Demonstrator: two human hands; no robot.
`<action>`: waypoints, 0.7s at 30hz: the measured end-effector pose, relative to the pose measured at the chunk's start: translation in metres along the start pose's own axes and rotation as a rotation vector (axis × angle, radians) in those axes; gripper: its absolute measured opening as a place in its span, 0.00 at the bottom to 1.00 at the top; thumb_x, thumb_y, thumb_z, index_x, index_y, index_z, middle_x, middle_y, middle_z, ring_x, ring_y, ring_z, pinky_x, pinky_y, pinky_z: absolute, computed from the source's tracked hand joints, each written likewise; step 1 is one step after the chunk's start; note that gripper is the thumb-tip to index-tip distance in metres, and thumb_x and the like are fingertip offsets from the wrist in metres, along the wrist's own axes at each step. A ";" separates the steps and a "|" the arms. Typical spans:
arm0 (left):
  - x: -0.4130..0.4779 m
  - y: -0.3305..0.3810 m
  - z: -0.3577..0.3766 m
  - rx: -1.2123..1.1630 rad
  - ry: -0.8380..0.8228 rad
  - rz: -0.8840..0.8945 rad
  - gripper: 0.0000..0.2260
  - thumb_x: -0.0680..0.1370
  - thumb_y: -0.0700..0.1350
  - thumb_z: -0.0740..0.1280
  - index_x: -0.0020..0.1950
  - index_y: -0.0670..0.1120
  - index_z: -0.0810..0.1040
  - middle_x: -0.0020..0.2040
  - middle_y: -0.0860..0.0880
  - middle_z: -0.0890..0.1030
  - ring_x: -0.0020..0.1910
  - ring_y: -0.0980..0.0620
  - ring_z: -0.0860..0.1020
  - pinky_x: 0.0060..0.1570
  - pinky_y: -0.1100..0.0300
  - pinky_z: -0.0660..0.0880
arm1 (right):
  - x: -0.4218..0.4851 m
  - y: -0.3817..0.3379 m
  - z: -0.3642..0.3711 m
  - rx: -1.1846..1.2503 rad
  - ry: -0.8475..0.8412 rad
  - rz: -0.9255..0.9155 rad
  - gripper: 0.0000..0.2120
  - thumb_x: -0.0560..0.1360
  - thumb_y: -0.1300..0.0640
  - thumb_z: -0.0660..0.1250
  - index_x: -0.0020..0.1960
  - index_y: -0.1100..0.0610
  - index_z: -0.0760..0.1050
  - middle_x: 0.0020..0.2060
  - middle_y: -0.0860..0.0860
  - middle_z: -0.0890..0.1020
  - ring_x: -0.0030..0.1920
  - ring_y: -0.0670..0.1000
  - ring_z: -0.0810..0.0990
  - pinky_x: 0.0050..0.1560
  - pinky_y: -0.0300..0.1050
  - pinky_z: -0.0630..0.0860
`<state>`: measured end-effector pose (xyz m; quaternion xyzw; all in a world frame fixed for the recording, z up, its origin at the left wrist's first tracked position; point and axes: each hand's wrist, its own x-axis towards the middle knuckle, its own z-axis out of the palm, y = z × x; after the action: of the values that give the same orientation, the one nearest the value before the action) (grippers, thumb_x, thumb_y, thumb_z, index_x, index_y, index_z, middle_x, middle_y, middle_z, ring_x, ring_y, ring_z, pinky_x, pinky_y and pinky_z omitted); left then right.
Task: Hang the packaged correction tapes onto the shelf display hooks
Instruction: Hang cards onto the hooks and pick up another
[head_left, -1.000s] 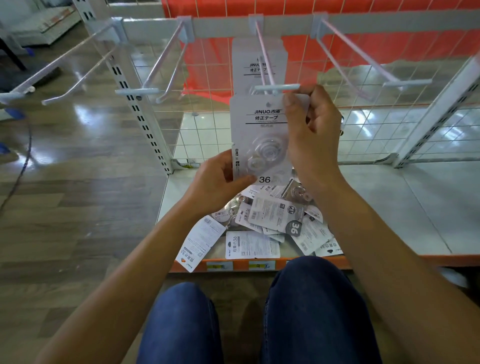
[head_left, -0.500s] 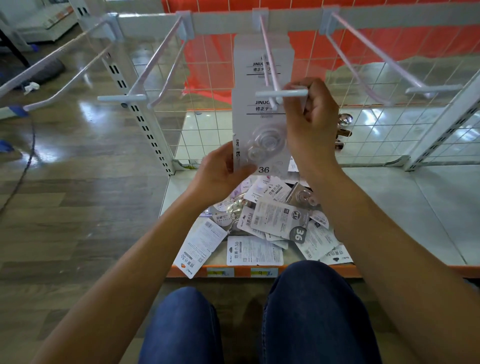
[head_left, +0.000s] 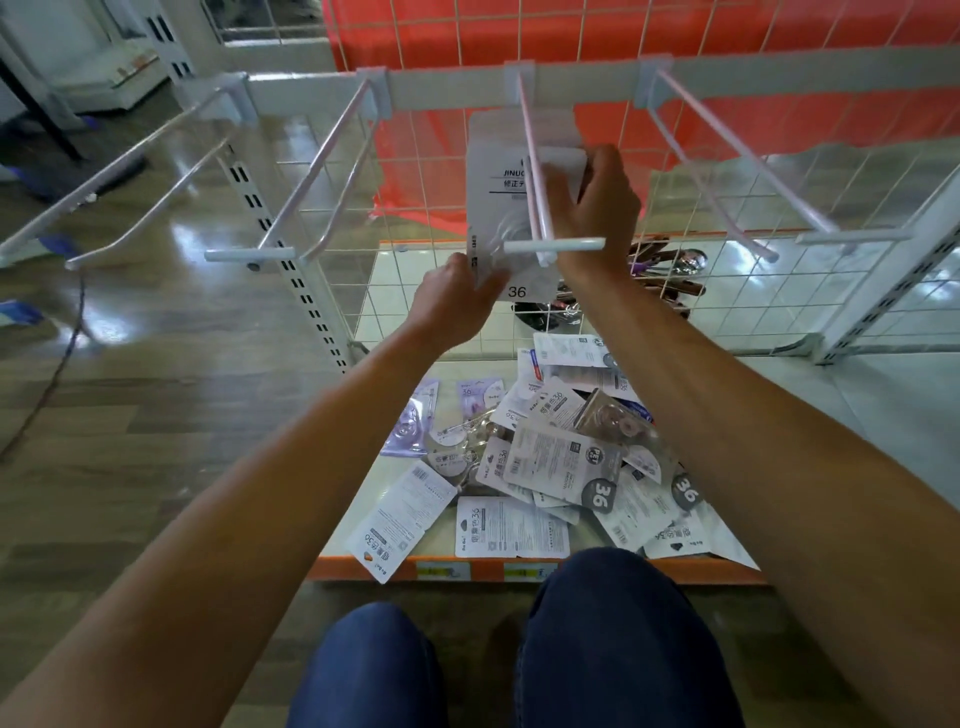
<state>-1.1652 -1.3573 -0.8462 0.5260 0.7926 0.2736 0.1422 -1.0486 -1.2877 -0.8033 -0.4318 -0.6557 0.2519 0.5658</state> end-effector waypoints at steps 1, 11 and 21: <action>-0.002 0.000 0.000 0.007 -0.014 -0.025 0.25 0.81 0.59 0.58 0.61 0.37 0.72 0.55 0.39 0.79 0.51 0.41 0.76 0.42 0.57 0.66 | -0.003 0.001 -0.001 -0.010 -0.005 0.021 0.19 0.73 0.51 0.65 0.54 0.66 0.73 0.37 0.46 0.74 0.40 0.50 0.72 0.39 0.37 0.63; -0.091 0.049 -0.063 0.245 -0.436 -0.214 0.26 0.80 0.56 0.61 0.69 0.38 0.65 0.63 0.39 0.75 0.61 0.41 0.74 0.57 0.51 0.72 | -0.077 -0.048 -0.068 -0.453 -0.462 0.352 0.18 0.78 0.54 0.63 0.63 0.63 0.71 0.58 0.61 0.78 0.58 0.61 0.75 0.57 0.54 0.73; -0.171 0.159 -0.203 0.314 -0.562 -0.120 0.16 0.79 0.47 0.64 0.65 0.45 0.72 0.60 0.44 0.78 0.56 0.45 0.77 0.49 0.56 0.73 | -0.066 -0.215 -0.163 -0.627 -0.769 0.433 0.18 0.80 0.54 0.59 0.68 0.57 0.71 0.65 0.56 0.76 0.64 0.58 0.73 0.63 0.49 0.69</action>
<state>-1.0801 -1.5237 -0.5999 0.5488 0.7845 -0.0167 0.2884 -0.9540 -1.4769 -0.6236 -0.5818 -0.7553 0.2947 0.0643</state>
